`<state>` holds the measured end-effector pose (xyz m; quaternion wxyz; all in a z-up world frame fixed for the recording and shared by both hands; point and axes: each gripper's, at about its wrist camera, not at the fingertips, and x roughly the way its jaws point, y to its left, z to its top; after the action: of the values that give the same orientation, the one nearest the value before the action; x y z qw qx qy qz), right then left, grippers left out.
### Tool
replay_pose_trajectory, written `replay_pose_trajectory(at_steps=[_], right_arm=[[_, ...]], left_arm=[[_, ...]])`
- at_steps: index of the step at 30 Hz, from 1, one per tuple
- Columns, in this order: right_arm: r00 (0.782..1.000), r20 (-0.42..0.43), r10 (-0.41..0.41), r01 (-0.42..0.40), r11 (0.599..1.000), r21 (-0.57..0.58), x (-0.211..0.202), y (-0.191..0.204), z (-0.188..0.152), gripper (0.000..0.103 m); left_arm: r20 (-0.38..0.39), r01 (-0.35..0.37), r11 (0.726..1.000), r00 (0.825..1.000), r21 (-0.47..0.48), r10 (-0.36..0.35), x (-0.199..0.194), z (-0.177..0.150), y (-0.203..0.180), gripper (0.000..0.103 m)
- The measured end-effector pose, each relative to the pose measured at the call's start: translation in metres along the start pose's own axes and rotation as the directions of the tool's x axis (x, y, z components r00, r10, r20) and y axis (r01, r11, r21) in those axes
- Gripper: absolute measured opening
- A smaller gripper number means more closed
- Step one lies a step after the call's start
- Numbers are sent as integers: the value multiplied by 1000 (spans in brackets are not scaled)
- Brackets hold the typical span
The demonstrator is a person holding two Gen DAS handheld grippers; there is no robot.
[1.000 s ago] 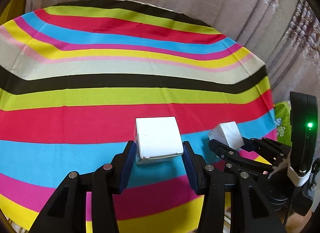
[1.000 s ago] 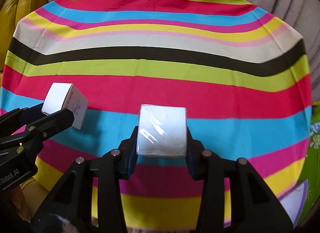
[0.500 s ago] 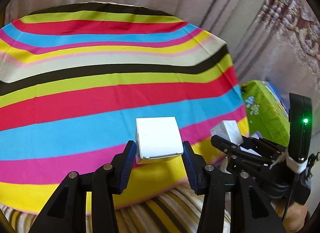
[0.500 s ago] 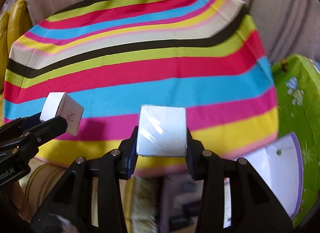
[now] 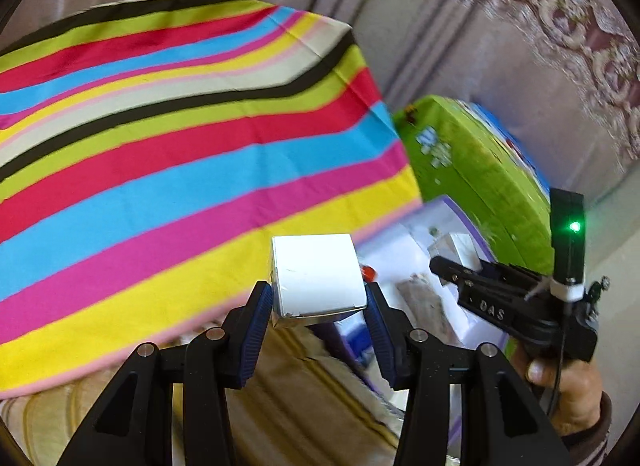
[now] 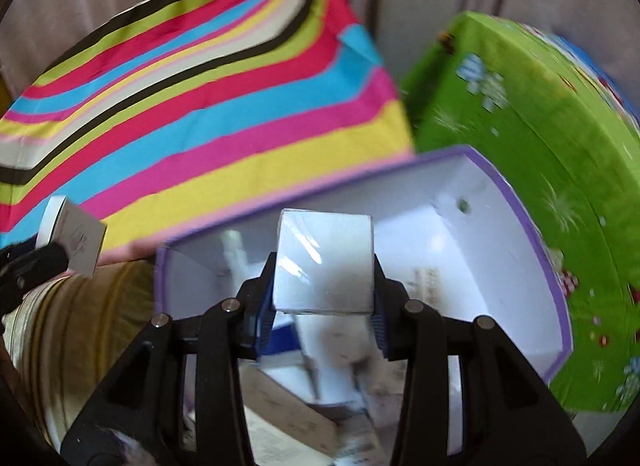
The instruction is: Organize rigid objects
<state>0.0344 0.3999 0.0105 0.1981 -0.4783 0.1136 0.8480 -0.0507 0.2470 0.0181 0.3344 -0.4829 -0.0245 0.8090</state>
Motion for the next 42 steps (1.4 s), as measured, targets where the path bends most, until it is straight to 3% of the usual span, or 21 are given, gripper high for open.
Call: replay_pose_trajectory(at_steps=[11,16,17,19,22,32,35,40,42], right_arm=[[1000,7,-30,29,998,51,-9,-28,-12,44],[999,12,-42,41,997,63,-12,-32,-15,45],[999,11,-41,40,997,67,-10,-34,-14,47],[999,6,-41,41,996,77,-10,-36,-15,60],[999,11,-51,50,996,79,-12,-36,-15,70],[998,-10,-64,65,992,110,-40,-27,-39,83],[997,-20,-74,75,992,100,-54,-22,-54,83],[995,-39,-89,93,986,139,-75,-24,-75,85],[995,-34,-92,96,984,150,-81,-24,-80,85]], left_arm=[[-112,98,995,989,1,-98,25,-15,-37,48],[-145,106,994,984,-11,-106,35,-18,-44,52],[-152,100,995,983,-15,-102,37,-18,-43,55],[-167,94,995,981,-43,-100,41,-18,-38,66],[-192,87,992,976,-88,-102,46,-19,-30,67],[-146,168,974,971,-149,-190,16,-40,-17,70],[-115,183,973,973,-142,-199,-1,-51,-22,78],[-84,206,977,974,-59,-210,-14,-64,-40,101],[-94,205,978,974,-44,-208,-10,-64,-42,103]])
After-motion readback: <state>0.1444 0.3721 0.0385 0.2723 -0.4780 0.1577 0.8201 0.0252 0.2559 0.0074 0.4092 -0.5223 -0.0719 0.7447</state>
